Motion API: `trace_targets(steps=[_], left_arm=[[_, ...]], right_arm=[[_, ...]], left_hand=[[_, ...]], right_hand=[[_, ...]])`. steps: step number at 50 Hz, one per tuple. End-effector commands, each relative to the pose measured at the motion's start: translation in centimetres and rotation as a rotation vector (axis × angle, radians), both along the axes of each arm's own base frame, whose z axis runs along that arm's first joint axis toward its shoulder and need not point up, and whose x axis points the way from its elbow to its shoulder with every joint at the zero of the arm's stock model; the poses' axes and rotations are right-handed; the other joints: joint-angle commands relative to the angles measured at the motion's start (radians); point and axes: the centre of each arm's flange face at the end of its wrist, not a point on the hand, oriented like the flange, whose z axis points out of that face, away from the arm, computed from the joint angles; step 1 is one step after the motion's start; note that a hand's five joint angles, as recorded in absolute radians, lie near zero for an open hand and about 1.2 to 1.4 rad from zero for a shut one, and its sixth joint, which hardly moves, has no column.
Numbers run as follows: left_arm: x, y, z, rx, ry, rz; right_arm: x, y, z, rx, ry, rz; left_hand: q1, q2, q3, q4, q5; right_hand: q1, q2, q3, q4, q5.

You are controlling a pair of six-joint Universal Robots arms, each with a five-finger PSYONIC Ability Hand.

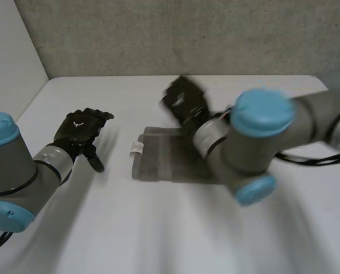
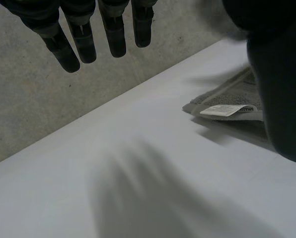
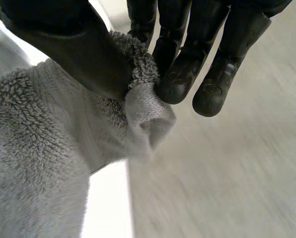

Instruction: Fold the towel.

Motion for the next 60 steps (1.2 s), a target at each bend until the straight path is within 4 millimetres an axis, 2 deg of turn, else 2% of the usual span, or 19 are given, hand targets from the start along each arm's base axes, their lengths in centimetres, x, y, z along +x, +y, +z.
trace_targets(steps=[1, 7, 9, 10, 12, 21, 28, 30, 33, 34, 41, 43, 44, 46, 48, 52, 54, 57, 60], left_arm=[[-0.1, 0.1, -0.1, 0.003, 0.000, -0.005], [-0.3, 0.3, -0.2, 0.005, -0.003, -0.011], [-0.3, 0.3, -0.2, 0.004, -0.002, -0.011], [-0.3, 0.3, -0.2, 0.005, -0.003, -0.013], [-0.3, 0.3, -0.2, 0.005, -0.003, -0.013], [-0.4, 0.4, -0.3, 0.008, -0.003, -0.014], [-0.4, 0.4, -0.7, 0.018, -0.007, -0.016], [-0.4, 0.6, -0.7, 0.020, -0.010, -0.018], [-0.4, 0.6, -0.7, 0.020, -0.010, -0.018], [-0.5, 0.6, -0.7, 0.017, -0.009, -0.020], [-0.5, 0.7, -0.7, 0.010, -0.007, -0.020], [-0.5, 0.6, -0.6, 0.007, -0.006, -0.020], [-0.5, 0.6, -0.6, 0.007, -0.006, -0.020], [-0.5, 0.6, -0.5, 0.002, -0.006, -0.017], [-0.5, 0.6, -0.4, -0.001, -0.005, -0.015], [-0.5, 0.5, -0.2, -0.005, 0.006, -0.012], [-0.3, 0.1, 0.6, -0.028, 0.020, 0.001], [0.1, -0.3, 2.9, -0.083, 0.071, 0.021], [0.4, -0.5, 3.8, -0.100, 0.114, 0.035]], right_arm=[[1.0, 3.2, -3.8, 0.170, 0.005, 0.155], [-0.2, 1.5, -3.2, 0.316, -0.136, 0.099], [-2.8, -1.2, -1.7, 0.385, -0.238, -0.020], [-2.8, -1.2, -1.7, 0.385, -0.238, -0.021], [-6.3, -3.1, -1.2, 0.465, -0.277, -0.176], [-10.3, -2.1, -5.2, 0.665, -0.169, -0.327], [-12.1, -2.2, -7.1, 0.702, -0.133, -0.401], [-12.4, -2.6, -7.4, 0.683, -0.113, -0.430], [-12.5, -2.9, -7.3, 0.664, -0.105, -0.448], [-12.5, -3.2, -6.9, 0.640, -0.100, -0.462], [-11.5, -4.6, -4.3, 0.513, -0.135, -0.471], [-8.8, -3.6, -2.0, 0.435, -0.175, -0.380], [-8.8, -3.6, -2.0, 0.435, -0.175, -0.379], [-4.8, -1.3, 0.1, 0.349, -0.184, -0.245], [-3.2, -0.2, 0.6, 0.304, -0.167, -0.186], [-0.1, 2.5, -0.6, 0.254, -0.076, -0.042], [2.2, 6.3, -2.6, 0.263, 0.016, 0.153], [3.0, 8.3, -3.8, 0.307, 0.047, 0.281], [2.9, 8.7, -4.1, 0.332, 0.052, 0.308]], left_hand=[[-0.078, -0.069, -0.056, -0.072, -0.207], [-0.078, -0.069, -0.056, -0.072, -0.207], [-0.078, -0.069, -0.056, -0.072, -0.207], [-0.078, -0.069, -0.056, -0.072, -0.207], [-0.078, -0.069, -0.056, -0.072, -0.207], [-0.078, -0.069, -0.056, -0.072, -0.207], [-0.078, -0.069, -0.056, -0.072, -0.207], [-0.078, -0.068, -0.056, -0.072, -0.207], [-0.078, -0.069, -0.056, -0.072, -0.207], [-0.078, -0.069, -0.056, -0.072, -0.207], [-0.078, -0.069, -0.056, -0.072, -0.207], [-0.078, -0.069, -0.056, -0.072, -0.207], [-0.078, -0.069, -0.056, -0.072, -0.207], [-0.078, -0.069, -0.056, -0.072, -0.207], [-0.078, -0.069, -0.056, -0.072, -0.207], [-0.081, -0.071, -0.059, -0.075, -0.210], [-0.084, -0.074, -0.062, -0.078, -0.213], [-0.084, -0.074, -0.062, -0.078, -0.213], [-0.084, -0.074, -0.062, -0.078, -0.213]], right_hand=[[-1.150, -1.129, -1.170, -1.162, -1.170], [-1.150, -1.129, -1.170, -1.162, -1.170], [-1.150, -1.129, -1.170, -1.162, -1.170], [-1.150, -1.129, -1.170, -1.162, -1.170], [-1.150, -1.129, -1.170, -1.162, -1.170], [-1.150, -1.129, -1.170, -1.162, -1.170], [-0.781, -0.761, -0.802, -0.793, -0.802], [-0.396, -0.376, -0.416, -0.408, -0.417], [-0.194, -0.174, -0.214, -0.206, -0.215], [0.035, 0.056, 0.015, 0.023, 0.015], [0.072, 0.092, 0.052, 0.060, 0.051], [0.072, 0.092, 0.052, 0.060, 0.051], [0.072, 0.092, 0.052, 0.060, 0.051], [0.072, 0.092, 0.052, 0.060, 0.051], [0.072, 0.092, 0.052, 0.060, 0.051], [0.072, 0.092, 0.052, 0.060, 0.051], [0.072, 0.092, 0.052, 0.060, 0.051], [0.072, 0.092, 0.052, 0.060, 0.051], [0.072, 0.092, 0.052, 0.060, 0.051]])
